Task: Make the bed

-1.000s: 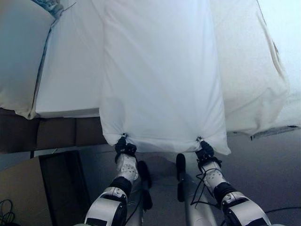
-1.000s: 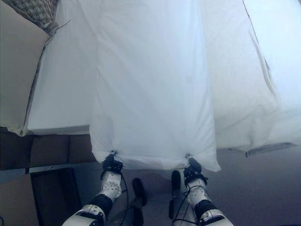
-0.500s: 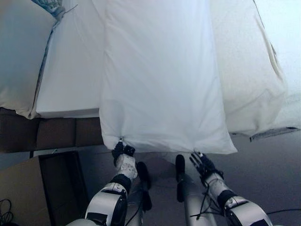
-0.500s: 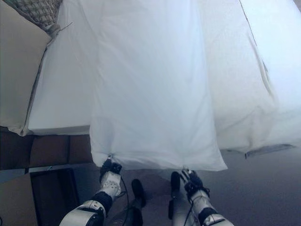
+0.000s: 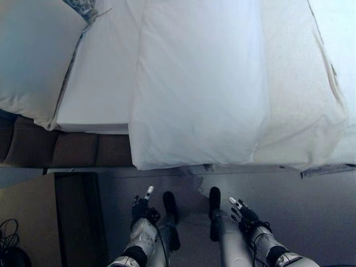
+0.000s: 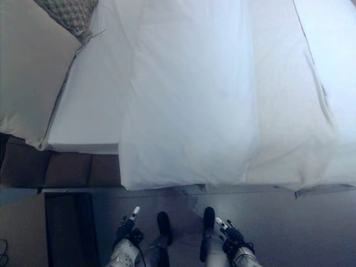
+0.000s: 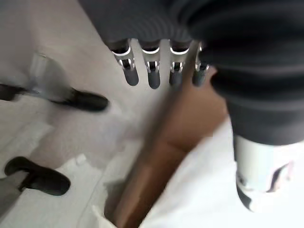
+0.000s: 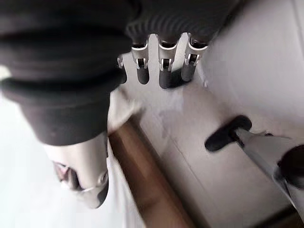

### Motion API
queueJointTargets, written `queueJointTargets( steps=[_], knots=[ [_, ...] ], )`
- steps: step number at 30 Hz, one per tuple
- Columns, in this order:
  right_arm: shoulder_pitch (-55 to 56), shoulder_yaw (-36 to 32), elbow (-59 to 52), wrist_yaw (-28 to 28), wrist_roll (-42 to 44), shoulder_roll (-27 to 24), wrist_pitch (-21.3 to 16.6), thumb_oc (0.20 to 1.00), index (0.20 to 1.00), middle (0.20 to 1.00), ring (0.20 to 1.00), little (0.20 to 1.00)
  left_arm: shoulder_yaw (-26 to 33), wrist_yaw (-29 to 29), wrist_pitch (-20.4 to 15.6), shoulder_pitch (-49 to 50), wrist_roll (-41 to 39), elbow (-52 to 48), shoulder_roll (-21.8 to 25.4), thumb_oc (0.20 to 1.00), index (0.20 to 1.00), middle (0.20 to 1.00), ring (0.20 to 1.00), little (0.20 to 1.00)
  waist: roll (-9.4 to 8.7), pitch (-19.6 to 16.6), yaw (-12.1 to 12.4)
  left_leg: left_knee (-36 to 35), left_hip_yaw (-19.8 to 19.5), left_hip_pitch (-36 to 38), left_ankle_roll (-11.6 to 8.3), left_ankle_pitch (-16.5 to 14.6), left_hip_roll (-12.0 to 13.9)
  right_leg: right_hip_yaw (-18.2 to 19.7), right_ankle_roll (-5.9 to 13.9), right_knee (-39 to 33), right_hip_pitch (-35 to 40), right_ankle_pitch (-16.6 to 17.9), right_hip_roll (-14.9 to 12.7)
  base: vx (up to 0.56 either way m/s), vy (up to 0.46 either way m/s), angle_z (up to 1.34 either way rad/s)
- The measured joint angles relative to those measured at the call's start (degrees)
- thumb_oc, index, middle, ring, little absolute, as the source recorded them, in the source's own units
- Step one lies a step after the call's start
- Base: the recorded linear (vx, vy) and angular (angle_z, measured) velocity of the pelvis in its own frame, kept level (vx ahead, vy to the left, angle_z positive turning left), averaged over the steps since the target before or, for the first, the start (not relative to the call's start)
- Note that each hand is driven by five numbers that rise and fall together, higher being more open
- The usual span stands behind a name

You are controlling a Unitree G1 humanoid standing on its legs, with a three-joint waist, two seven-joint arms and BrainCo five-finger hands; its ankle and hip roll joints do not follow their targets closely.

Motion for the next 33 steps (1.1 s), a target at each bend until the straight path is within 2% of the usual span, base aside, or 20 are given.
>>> queueJointTargets(
  steps=[4, 7, 9, 12, 15, 18, 22, 23, 26, 29, 33],
  knots=[
    [0.51, 2.55, -9.39, 1.37, -2.86, -2.29, -1.31, 1.000, 1.000, 1.000, 1.000, 1.000, -3.19, -6.76, 0.78, -0.35, 9.44, -5.15, 5.91, 1.000, 1.000, 1.000, 1.000, 1.000, 0.08, 0.01, -0.17, -0.85, -0.02, -0.18, -0.01, 0.77, 0.01, 0.01, -0.20, 0.59, -0.88, -0.12, 0.03, 0.00, 0.000, 0.00],
    [-2.11, 3.54, -11.99, 1.67, -3.89, -2.91, -1.91, 1.000, 1.000, 1.000, 1.000, 1.000, -4.27, -9.13, 0.63, -3.41, 11.70, -5.51, 7.31, 1.000, 1.000, 1.000, 1.000, 1.000, 0.08, 0.00, -0.15, -0.83, -0.01, -0.66, 0.07, 0.97, 0.08, 0.01, -0.24, 0.67, -1.38, -0.10, 0.10, -0.03, 0.007, 0.01],
    [-5.08, 6.59, -13.83, 2.37, -4.96, -4.75, -2.11, 1.000, 1.000, 1.000, 1.000, 1.000, -5.80, -11.54, 0.49, -6.37, 12.05, -5.65, 8.34, 1.000, 1.000, 1.000, 1.000, 1.000, 0.08, 0.00, -0.16, -0.75, 0.08, -2.09, 0.26, 1.35, -0.05, 0.10, -0.34, 1.12, -3.07, 0.08, 0.05, -0.08, 0.027, 0.01],
    [-12.74, 10.88, -13.65, 3.37, -5.64, -6.13, -2.15, 1.000, 1.000, 1.000, 1.000, 1.000, -11.49, -13.21, 0.04, -14.09, 16.08, -5.44, 10.67, 1.000, 1.000, 1.000, 1.000, 1.000, -0.07, 0.11, -0.16, -0.40, 0.32, -4.32, 0.46, 1.97, -0.15, 0.26, -0.70, 1.92, -5.62, 0.65, -0.07, -0.08, 0.017, -0.02],
    [-20.49, 13.23, -11.45, 4.52, -6.39, -5.91, -2.06, 1.000, 1.000, 1.000, 1.000, 1.000, -14.59, -14.67, -0.94, -22.22, 18.75, -4.51, 11.35, 1.000, 1.000, 1.000, 1.000, 1.000, -0.51, 0.55, -0.20, 0.45, 0.87, -7.01, 0.57, 2.23, -0.16, 0.88, -0.82, 3.41, -8.83, 0.75, -0.25, -0.09, 0.007, -0.06],
    [-27.73, 14.57, -10.85, 5.29, -6.33, -6.81, -2.02, 1.000, 1.000, 1.000, 1.000, 1.000, -18.45, -16.36, -1.92, -30.92, 19.03, -4.50, 13.23, 1.000, 1.000, 1.000, 1.000, 1.000, -1.02, 3.09, -0.34, 2.01, 0.94, -8.82, 0.49, 2.13, -0.08, 1.17, -1.06, 5.41, -10.91, 0.29, -0.52, -0.08, -0.014, 0.02],
    [-36.63, 15.52, -7.03, 5.39, -6.20, -6.99, -1.90, 1.000, 1.000, 1.000, 1.000, 1.000, -20.96, -18.51, -1.96, -40.21, 20.38, -0.24, 15.56, 1.000, 1.000, 1.000, 1.000, 1.000, -2.12, 4.88, -0.70, 7.59, 0.55, -14.78, 0.42, 0.92, 0.49, 1.53, -1.47, 10.36, -16.56, -0.60, -1.03, -0.01, 0.004, 0.07],
    [-38.91, 15.36, -6.04, 5.31, -6.02, -6.98, -1.93, 1.000, 1.000, 1.000, 1.000, 1.000, -21.74, -19.06, -1.92, -42.66, 20.53, 1.72, 16.46, 1.000, 1.000, 1.000, 1.000, 1.000, -2.22, 5.03, -1.61, 10.33, 0.14, -17.51, 0.42, -0.23, 0.84, 1.63, -1.85, 11.92, -18.48, -1.60, -1.10, -0.01, -0.008, 0.10],
    [-42.04, 15.37, -4.80, 5.22, -4.81, -6.90, -2.07, 1.000, 1.000, 1.000, 1.000, 1.000, -21.73, -18.88, -1.98, -45.11, 20.95, 4.53, 17.14, 1.000, 1.000, 1.000, 1.000, 1.000, -2.42, 5.74, -2.02, 13.73, -0.14, -19.99, 0.12, -1.03, 1.80, 1.56, -2.55, 13.77, -20.15, -1.83, -0.97, 0.00, -0.002, 0.03],
    [-47.51, 15.27, -1.90, 4.35, -2.22, -6.83, -2.10, 1.000, 1.000, 1.000, 1.000, 1.000, -19.30, -14.43, -2.46, -48.95, 21.06, 7.43, 18.28, 1.000, 1.000, 1.000, 1.000, 1.000, -2.45, 5.74, -1.95, 20.94, -0.44, -25.98, 0.01, -3.70, 3.24, 1.65, -2.96, 18.90, -25.20, -3.65, -0.95, 0.00, -0.011, -0.01],
    [-49.98, 15.34, -0.57, 3.82, -1.36, -7.98, -2.21, 1.000, 1.000, 1.000, 1.000, 1.000, -17.93, -10.67, -2.99, -52.05, 21.06, 11.04, 18.91, 1.000, 1.000, 1.000, 1.000, 1.000, -2.46, 5.74, -2.02, 25.69, -1.45, -30.08, -0.30, -5.13, 3.99, 1.43, -3.62, 22.61, -28.62, -4.78, -0.88, 0.01, 0.004, 0.02]
  ],
)
